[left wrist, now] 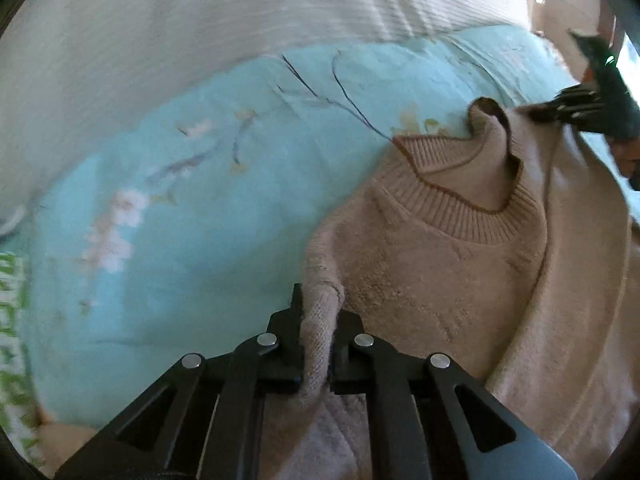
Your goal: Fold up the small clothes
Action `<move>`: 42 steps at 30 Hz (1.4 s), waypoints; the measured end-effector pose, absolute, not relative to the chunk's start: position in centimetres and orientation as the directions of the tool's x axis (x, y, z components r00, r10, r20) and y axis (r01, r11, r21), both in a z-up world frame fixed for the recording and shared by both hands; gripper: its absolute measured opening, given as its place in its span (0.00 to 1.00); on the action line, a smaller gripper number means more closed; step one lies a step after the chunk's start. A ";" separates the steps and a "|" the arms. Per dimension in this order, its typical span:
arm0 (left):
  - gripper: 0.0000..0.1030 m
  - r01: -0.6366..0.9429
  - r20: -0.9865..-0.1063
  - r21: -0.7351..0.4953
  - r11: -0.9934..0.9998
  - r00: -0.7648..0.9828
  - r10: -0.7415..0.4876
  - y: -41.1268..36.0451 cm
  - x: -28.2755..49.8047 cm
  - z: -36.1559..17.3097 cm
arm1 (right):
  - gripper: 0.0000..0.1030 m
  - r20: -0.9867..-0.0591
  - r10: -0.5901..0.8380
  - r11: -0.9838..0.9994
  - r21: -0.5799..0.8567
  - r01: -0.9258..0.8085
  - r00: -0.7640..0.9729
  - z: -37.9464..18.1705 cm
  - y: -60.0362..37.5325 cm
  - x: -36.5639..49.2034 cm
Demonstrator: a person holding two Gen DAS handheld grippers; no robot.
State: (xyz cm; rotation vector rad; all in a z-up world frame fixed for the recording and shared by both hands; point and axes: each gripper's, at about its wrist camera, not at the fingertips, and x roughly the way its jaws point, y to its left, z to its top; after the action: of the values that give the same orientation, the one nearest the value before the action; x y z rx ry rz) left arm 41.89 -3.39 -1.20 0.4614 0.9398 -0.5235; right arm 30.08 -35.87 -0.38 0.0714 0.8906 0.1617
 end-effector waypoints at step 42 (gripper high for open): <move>0.84 -0.269 -0.777 -0.481 0.834 0.571 -0.264 28.3 26.7 -0.7 | 0.60 -0.639 0.394 0.854 0.520 -0.006 0.661 0.1 -20.0 14.2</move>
State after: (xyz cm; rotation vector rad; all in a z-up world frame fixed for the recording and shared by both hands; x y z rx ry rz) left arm 26.68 28.27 -0.69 -0.6090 0.9801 0.0031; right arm 14.24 -20.01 0.10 0.5110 0.8255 0.2381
